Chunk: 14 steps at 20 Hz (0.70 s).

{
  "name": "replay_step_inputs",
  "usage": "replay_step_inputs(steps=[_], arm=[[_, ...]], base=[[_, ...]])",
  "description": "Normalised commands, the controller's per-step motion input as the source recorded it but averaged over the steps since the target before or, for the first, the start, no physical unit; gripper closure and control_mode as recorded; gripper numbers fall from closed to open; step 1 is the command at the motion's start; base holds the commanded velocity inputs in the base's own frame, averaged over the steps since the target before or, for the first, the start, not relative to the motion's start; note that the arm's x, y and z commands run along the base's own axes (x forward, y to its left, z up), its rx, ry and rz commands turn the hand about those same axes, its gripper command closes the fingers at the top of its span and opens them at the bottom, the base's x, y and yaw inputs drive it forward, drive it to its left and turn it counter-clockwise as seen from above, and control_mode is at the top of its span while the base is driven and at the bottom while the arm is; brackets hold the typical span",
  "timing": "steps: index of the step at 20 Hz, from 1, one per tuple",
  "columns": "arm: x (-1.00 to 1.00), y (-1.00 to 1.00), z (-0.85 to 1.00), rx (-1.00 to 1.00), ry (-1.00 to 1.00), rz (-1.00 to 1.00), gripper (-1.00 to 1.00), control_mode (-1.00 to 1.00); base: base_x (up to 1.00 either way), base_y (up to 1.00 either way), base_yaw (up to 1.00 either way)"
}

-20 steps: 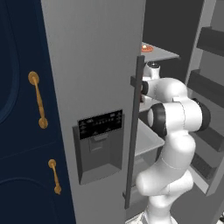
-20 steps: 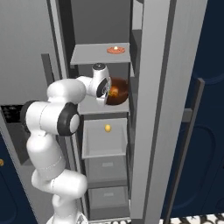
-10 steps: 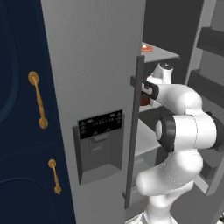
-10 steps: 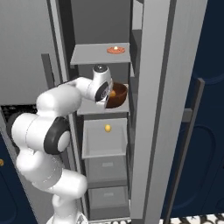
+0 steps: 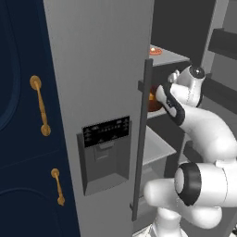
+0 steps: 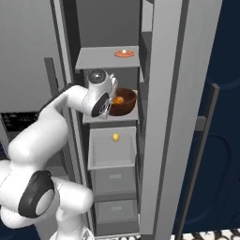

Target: Pick the chicken drumstick and lemon wedge from their plates and place them in the bowl. Then put the bowl in the fridge.

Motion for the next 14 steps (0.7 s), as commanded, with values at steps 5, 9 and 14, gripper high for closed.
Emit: replay_step_inputs(steps=[5,9,14], arm=[[-1.0,0.0,1.0,0.0,-0.21,-0.05,-1.0,-1.0],[-1.0,0.0,1.0,0.0,-0.27,-0.03,-1.0,-1.0],[-1.0,0.01,0.74,-0.03,-0.63,0.0,-1.0,-1.0]], base=[[0.0,0.0,0.0],[0.0,0.0,0.0],[0.0,0.0,0.0]])
